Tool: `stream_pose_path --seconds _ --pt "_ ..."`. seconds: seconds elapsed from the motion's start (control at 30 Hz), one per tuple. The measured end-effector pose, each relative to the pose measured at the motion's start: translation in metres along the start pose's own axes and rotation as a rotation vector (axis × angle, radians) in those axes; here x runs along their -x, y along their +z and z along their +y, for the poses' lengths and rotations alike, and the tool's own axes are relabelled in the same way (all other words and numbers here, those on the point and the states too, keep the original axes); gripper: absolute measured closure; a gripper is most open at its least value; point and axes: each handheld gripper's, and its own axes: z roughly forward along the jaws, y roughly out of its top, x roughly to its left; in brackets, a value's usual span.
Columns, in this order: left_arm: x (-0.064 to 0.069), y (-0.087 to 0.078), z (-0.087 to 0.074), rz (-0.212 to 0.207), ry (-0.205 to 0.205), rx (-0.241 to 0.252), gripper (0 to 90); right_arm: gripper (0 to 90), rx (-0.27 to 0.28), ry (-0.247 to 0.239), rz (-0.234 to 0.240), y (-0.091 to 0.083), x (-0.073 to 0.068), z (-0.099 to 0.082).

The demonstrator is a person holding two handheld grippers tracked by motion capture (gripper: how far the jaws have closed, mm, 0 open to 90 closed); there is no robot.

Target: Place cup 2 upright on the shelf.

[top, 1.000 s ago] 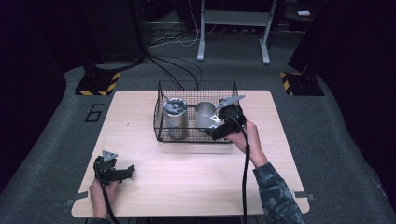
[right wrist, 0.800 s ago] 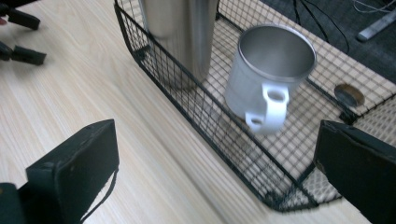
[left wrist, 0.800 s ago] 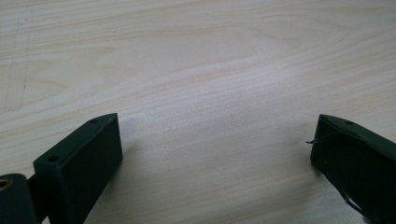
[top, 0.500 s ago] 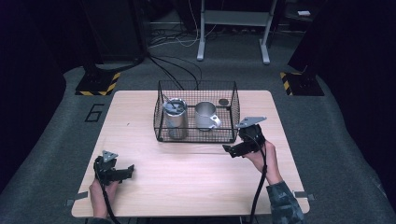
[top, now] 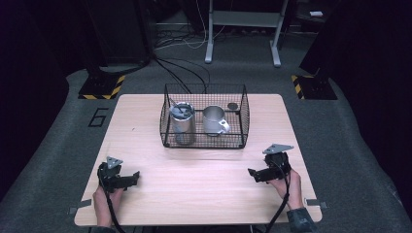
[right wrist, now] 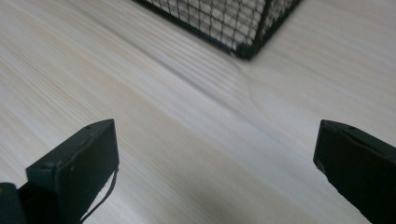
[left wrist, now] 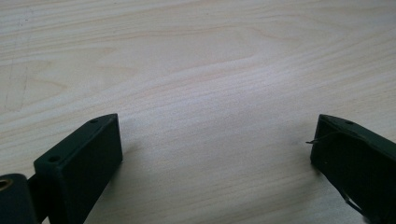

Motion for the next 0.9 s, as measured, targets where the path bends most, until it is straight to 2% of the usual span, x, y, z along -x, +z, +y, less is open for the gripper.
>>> stream_pose_path --seconds 0.23,0.27,0.3,0.4,0.47,0.5,0.57,0.63,0.83,0.87,0.9 --pt "0.000 0.000 0.000 0.000 0.000 0.000 2.1 0.0 -0.009 0.077 -0.030 0.006 0.013 -0.040" --pt "0.000 0.000 0.000 0.000 0.000 -0.004 2.1 0.0 -0.009 0.102 -0.036 0.007 0.014 -0.045" --pt "0.000 0.000 0.000 0.001 0.002 -0.001 2.1 0.0 -0.004 0.091 -0.046 0.007 0.018 -0.050" --pt "0.000 0.000 0.000 0.000 0.001 -0.001 2.1 0.0 -0.004 0.125 -0.071 0.008 0.023 -0.064" --pt "0.000 0.000 0.000 0.000 0.001 -0.001 2.1 0.0 -0.003 0.131 -0.085 0.009 0.027 -0.071" --pt "0.000 0.000 0.000 0.000 0.001 -0.001 2.1 0.0 0.013 0.134 -0.110 0.007 0.028 -0.075" --pt "0.000 0.000 0.000 0.001 0.002 0.000 2.1 0.0 0.024 0.121 -0.140 0.005 0.031 -0.081" --pt "0.000 0.000 0.000 0.002 0.000 0.001 2.1 0.0 0.040 0.124 -0.147 0.003 0.033 -0.084" --pt "0.000 0.000 0.000 0.004 -0.001 -0.001 2.0 0.0 0.040 0.146 -0.149 -0.001 0.037 -0.089" --pt "0.001 0.000 0.000 0.002 -0.006 -0.006 2.0 0.0 0.040 0.123 -0.142 -0.001 0.039 -0.089" --pt "0.001 0.000 0.000 0.002 -0.007 -0.002 2.0 0.0 0.035 0.136 -0.141 -0.001 0.038 -0.089"
